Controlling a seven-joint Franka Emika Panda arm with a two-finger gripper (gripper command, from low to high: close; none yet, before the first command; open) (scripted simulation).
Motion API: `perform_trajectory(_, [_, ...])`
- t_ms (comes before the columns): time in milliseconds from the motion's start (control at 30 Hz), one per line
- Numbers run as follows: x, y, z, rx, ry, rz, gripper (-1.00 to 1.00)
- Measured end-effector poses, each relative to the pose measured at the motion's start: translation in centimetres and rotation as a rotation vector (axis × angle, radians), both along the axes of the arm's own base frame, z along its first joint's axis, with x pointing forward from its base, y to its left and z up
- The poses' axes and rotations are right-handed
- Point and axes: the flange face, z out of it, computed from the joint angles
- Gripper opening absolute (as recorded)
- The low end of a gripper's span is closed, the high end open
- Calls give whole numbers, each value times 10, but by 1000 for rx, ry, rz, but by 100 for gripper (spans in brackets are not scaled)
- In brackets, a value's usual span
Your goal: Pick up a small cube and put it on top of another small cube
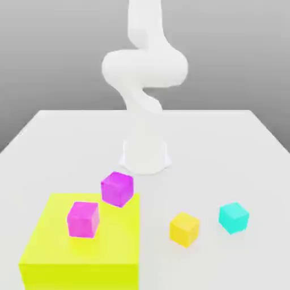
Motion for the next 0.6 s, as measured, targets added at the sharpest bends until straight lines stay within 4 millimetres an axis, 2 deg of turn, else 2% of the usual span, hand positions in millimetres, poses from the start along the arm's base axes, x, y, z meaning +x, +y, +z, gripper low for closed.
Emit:
perform_trajectory(133, [41,22,-99,-67,143,146,0])
perform_trajectory(200, [52,33,-149,-99,211,220,0])
perform_trajectory(300, [56,51,-224,-148,312,334,0])
perform_trajectory(433, [40,72,-325,-214,451,498,0])
perform_trajectory(500, [23,80,-374,-249,523,586,0])
perform_trajectory(600, [-12,89,-437,-298,623,717,0])
